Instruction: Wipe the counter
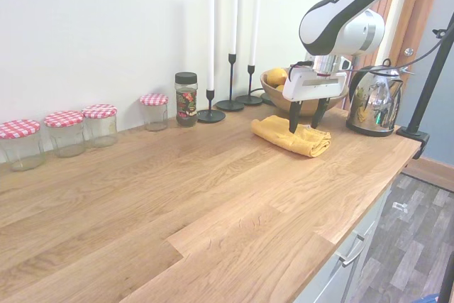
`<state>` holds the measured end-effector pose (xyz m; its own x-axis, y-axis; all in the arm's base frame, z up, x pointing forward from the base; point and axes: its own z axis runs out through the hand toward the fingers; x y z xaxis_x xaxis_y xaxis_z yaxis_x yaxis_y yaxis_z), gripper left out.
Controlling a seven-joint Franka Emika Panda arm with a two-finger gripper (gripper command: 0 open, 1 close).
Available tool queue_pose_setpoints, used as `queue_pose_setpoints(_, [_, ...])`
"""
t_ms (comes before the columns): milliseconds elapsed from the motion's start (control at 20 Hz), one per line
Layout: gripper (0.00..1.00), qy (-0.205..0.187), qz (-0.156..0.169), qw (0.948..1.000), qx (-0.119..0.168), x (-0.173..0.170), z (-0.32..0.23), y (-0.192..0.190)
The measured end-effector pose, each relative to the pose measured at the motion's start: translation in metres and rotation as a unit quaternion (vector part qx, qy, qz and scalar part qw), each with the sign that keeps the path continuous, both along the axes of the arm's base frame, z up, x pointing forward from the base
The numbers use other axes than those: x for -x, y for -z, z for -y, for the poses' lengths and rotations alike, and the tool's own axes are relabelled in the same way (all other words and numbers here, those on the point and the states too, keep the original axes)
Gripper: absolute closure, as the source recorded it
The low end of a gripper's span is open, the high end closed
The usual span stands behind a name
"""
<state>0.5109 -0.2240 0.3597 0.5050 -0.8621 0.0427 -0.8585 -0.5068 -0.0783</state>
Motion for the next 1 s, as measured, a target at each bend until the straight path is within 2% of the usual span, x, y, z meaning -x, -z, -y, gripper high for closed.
queue_pose_setpoints(300, [0.00, 0.000, -0.008, 1.0000, -0.001, 0.005, -0.002, 0.024])
queue_pose_setpoints(350, [1.00, 0.000, -0.007, 1.0000, -0.002, 0.004, -0.002, 0.026])
queue_pose_setpoints(1000, [1.00, -0.015, 0.000, 0.9998, -0.010, 0.006, -0.002, 0.028])
